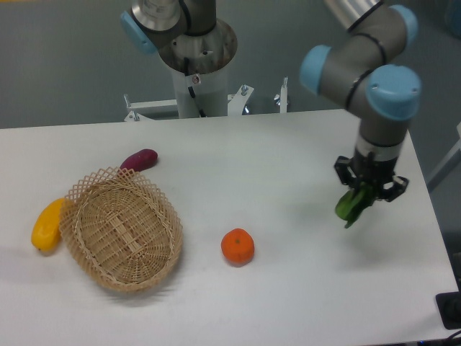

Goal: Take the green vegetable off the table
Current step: 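Lift the held bok choy up and back toward the start pose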

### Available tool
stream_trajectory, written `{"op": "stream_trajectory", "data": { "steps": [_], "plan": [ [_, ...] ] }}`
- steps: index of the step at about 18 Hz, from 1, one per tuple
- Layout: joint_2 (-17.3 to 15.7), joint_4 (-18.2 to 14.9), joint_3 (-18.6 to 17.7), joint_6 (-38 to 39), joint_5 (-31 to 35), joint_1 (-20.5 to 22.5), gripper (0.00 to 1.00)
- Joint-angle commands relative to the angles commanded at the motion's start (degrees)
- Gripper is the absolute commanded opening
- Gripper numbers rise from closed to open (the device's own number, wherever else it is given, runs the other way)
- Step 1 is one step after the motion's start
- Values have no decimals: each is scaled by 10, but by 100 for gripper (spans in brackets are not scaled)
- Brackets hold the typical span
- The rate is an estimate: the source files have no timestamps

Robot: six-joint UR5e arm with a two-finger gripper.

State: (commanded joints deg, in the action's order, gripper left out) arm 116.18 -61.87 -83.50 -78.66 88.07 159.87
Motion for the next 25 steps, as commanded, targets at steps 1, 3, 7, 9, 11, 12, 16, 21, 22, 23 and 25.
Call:
{"op": "stream_trajectory", "data": {
  "steps": [1,3,7,9,11,12,16,21,22,23,25],
  "plan": [
    [6,-3,10,-3,-2,3,40],
    [18,-40,39,-3,-9,7,39],
    [27,-67,58,-3,-9,7,40],
    [27,-67,59,-4,-7,6,40],
    [27,-68,59,-4,-5,5,39],
    [28,-68,59,-4,-4,5,37],
    [27,-68,57,-4,-4,5,36],
    [26,-61,55,-11,-4,5,36],
    [26,-60,54,-11,-4,5,36],
    [26,-60,52,-11,-4,4,36],
    [26,-59,51,-11,-4,4,36]
  ]
}}
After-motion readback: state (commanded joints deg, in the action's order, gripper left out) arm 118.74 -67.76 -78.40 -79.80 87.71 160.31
